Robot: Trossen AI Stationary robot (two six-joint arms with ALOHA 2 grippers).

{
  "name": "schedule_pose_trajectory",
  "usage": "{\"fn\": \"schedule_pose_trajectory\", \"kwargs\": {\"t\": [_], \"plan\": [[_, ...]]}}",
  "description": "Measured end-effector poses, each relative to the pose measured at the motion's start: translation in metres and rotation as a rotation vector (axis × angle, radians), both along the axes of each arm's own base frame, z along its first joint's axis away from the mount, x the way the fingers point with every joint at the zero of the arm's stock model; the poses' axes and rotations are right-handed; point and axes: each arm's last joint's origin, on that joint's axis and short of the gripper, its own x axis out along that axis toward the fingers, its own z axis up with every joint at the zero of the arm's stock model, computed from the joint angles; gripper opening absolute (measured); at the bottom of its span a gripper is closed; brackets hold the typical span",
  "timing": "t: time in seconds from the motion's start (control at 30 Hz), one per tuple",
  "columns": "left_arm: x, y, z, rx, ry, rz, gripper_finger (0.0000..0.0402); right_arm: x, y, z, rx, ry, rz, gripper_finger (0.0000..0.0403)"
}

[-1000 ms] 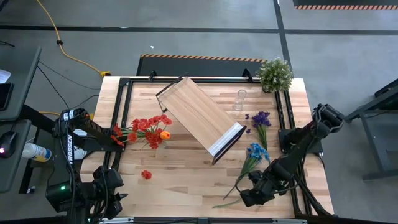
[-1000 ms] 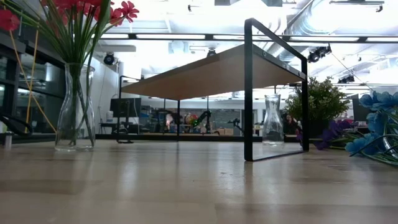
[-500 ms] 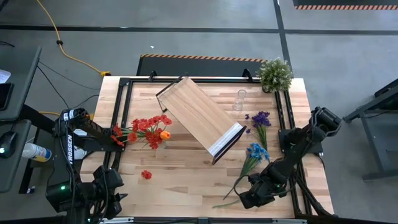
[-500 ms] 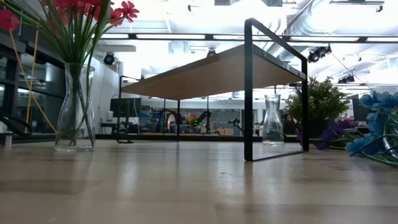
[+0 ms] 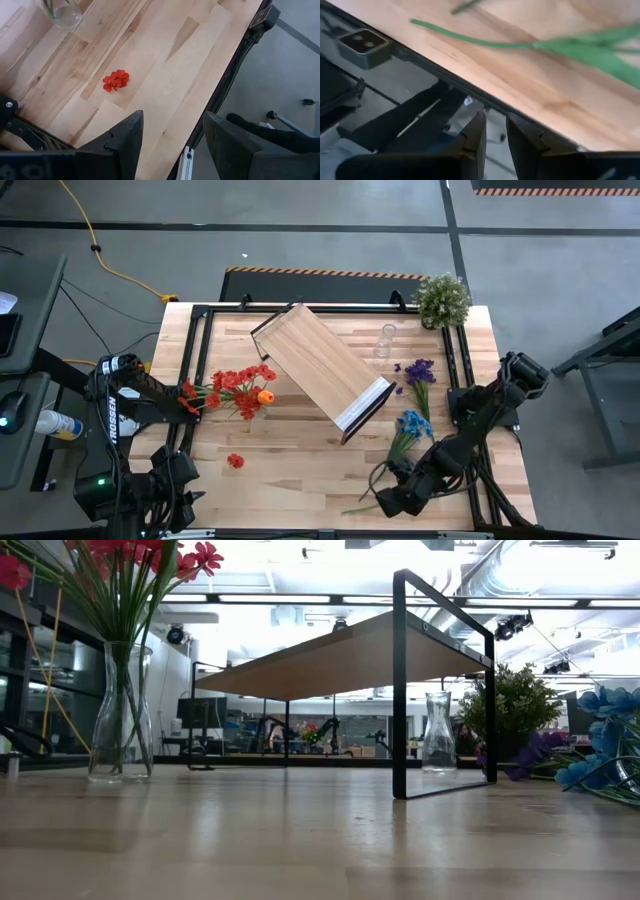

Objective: Pick and place flowers into a vace then onto a shelf
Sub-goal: Put the red flower into the top transparent vase

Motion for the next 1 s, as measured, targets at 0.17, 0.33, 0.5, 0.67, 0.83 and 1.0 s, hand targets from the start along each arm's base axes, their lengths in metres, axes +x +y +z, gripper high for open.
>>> {"fn": "schedule_pose_trajectory", "kwargs": {"t": [0.17, 0.33, 0.5, 0.67, 0.83, 1.0], "plan": [[0.0000, 0.0000, 0.0000, -0.001, 0.000, 0.000, 0.0239, -0.0026, -0.0035, -0.0019, -0.070, -0.008, 0.055, 0.0067], [0.0000, -0.0001, 0.0000, -0.002, 0.000, 0.000, 0.0239, -0.0062, -0.0068, -0.0041, -0.120, 0.011, 0.119, 0.0067], [0.0002, -0.0007, 0.0001, -0.008, -0.002, 0.000, 0.0239, -0.0064, -0.0068, -0.0042, -0.142, -0.027, 0.218, 0.0067], [0.0004, -0.0018, 0.0001, -0.024, -0.002, 0.007, 0.0239, -0.0060, -0.0077, -0.0044, -0.201, -0.094, 0.333, 0.0067], [0.0009, -0.0039, 0.0004, -0.047, -0.008, 0.007, 0.0239, -0.0057, -0.0077, -0.0043, -0.237, -0.151, 0.454, 0.0083], [0.0015, -0.0054, 0.0007, -0.063, -0.013, 0.007, 0.0239, -0.0060, -0.0073, -0.0042, -0.245, -0.183, 0.554, 0.0131]]}}
